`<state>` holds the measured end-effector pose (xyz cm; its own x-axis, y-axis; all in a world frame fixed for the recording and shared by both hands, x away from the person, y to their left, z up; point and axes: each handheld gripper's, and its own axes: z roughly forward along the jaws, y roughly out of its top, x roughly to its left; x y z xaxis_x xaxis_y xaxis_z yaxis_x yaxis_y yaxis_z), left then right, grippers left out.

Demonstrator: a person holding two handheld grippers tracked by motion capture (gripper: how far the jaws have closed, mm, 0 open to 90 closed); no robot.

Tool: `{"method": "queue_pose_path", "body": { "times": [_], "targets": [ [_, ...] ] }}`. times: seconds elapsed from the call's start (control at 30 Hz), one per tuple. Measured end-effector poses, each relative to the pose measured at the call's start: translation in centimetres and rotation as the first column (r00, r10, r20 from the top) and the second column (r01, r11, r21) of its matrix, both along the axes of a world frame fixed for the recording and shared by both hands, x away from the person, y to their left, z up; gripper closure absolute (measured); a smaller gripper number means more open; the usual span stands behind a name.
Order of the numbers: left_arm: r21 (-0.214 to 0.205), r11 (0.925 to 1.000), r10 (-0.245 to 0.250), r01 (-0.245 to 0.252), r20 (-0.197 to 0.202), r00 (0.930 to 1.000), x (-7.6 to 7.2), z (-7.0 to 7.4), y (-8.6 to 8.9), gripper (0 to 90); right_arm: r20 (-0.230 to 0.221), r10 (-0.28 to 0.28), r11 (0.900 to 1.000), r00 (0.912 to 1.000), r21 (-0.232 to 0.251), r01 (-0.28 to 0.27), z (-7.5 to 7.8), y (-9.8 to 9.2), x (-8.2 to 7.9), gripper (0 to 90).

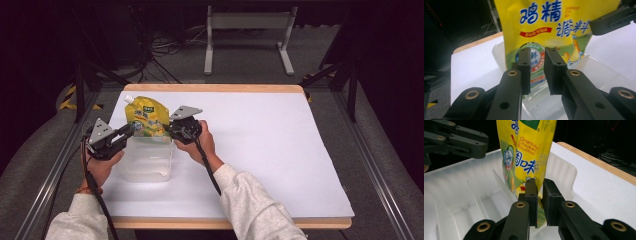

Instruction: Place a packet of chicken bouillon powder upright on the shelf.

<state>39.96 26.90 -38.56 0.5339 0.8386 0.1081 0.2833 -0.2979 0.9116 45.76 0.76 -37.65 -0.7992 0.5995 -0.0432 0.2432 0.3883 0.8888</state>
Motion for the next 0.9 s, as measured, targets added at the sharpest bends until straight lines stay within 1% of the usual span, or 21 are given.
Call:
{"method": "queue_pose_path", "body": {
  "times": [0.03, 0.17, 0.27, 0.33, 0.4, 0.47, 0.5, 0.53, 0.6, 0.63, 0.67, 0.7, 0.77, 0.8, 0.83, 0.87, 0.9],
  "targets": [
    [0.004, 1.0000, -0.005, 0.005, 0.002, 1.0000, -0.2, 0.1, 0.0, 75.6, 0.001, 0.001, 1.0000, 1.0000, -0.003, -0.001, 0.0, -0.1, -0.1, 82.5],
    [-0.024, 0.9997, -0.010, 0.010, 0.001, 1.0000, -0.7, 0.2, -0.1, 75.0, 0.012, 0.006, 1.0000, 0.9999, -0.008, -0.005, 0.2, -0.4, -0.4, 82.0],
    [-0.012, 0.9997, -0.021, 0.021, 0.002, 0.9998, -1.1, 0.2, -0.4, 73.7, 0.016, 0.006, 0.9999, 0.9999, -0.010, -0.006, 0.4, -1.2, -0.7, 80.8],
    [-0.014, 0.9995, -0.029, 0.029, 0.002, 0.9996, -1.4, 0.2, -0.7, 73.4, 0.018, 0.009, 0.9999, 0.9998, -0.011, -0.008, 0.4, -1.3, -0.7, 80.7],
    [-0.012, 0.9991, -0.042, 0.042, -0.001, 0.9991, -1.6, 0.2, -1.1, 72.3, 0.030, 0.008, 0.9997, 0.9995, -0.026, -0.007, 0.5, -1.8, -1.0, 80.5],
    [0.004, 0.9984, -0.056, 0.056, 0.004, 0.9984, -1.9, 0.3, -1.8, 71.2, 0.036, 0.008, 0.9997, 0.9993, -0.024, -0.007, 0.6, -2.2, -1.3, 80.9],
    [0.004, 0.9982, -0.060, 0.060, 0.003, 0.9982, -2.1, 0.3, -2.0, 69.9, 0.044, 0.007, 0.9996, 0.9990, -0.028, -0.006, 0.8, -2.6, -1.4, 80.9],
    [0.011, 0.9971, -0.076, 0.076, 0.007, 0.9971, -2.3, 0.3, -2.4, 69.2, 0.048, 0.007, 0.9995, 0.9988, -0.031, -0.005, 0.9, -2.8, -1.5, 80.9],
    [0.020, 0.9962, -0.085, 0.085, 0.011, 0.9963, -2.7, 0.4, -2.8, 66.9, 0.049, 0.004, 0.9993, 0.9988, -0.038, -0.003, 1.0, -3.5, -1.7, 80.8],
    [0.022, 0.9964, -0.082, 0.082, 0.014, 0.9965, -3.0, 0.5, -3.0, 64.5, 0.046, 0.003, 0.9990, 0.9989, -0.044, -0.001, 1.1, -3.8, -1.7, 80.7],
    [0.050, 0.9977, -0.048, 0.047, 0.024, 0.9986, -3.4, 0.7, -3.2, 63.0, 0.045, 0.002, 0.9990, 0.9990, -0.045, 0.000, 1.1, -4.1, -1.7, 80.5],
    [0.059, 0.9973, -0.046, 0.044, 0.028, 0.9985, -3.6, 0.9, -3.2, 62.4, 0.045, -0.001, 0.9988, 0.9990, -0.049, 0.004, 1.2, -4.5, -1.8, 80.4],
    [0.054, 0.9973, -0.051, 0.049, 0.024, 0.9984, -4.1, 1.4, -3.0, 58.4, 0.043, -0.004, 0.9987, 0.9991, -0.051, 0.006, 1.3, -5.0, -1.9, 79.9],
    [0.044, 0.9976, -0.055, 0.054, 0.027, 0.9981, -4.4, 1.4, -2.8, 57.2, 0.046, -0.006, 0.9983, 0.9989, -0.057, 0.009, 1.4, -5.3, -2.0, 79.5],
    [0.048, 0.9970, -0.062, 0.060, 0.025, 0.9978, -4.7, 1.5, -2.7, 57.2, 0.047, -0.010, 0.9981, 0.9988, -0.060, 0.013, 1.4, -5.5, -2.0, 79.4],
    [0.059, 0.9964, -0.063, 0.061, 0.031, 0.9975, -4.8, 1.5, -2.5, 57.0, 0.050, -0.013, 0.9978, 0.9987, -0.065, 0.017, 1.5, -5.8, -2.1, 79.2],
    [0.055, 0.9965, -0.065, 0.064, 0.028, 0.9975, -5.0, 1.5, -2.4, 56.4, 0.052, -0.016, 0.9975, 0.9985, -0.067, 0.019, 1.5, -6.0, -2.1, 79.0]
  ]
}}
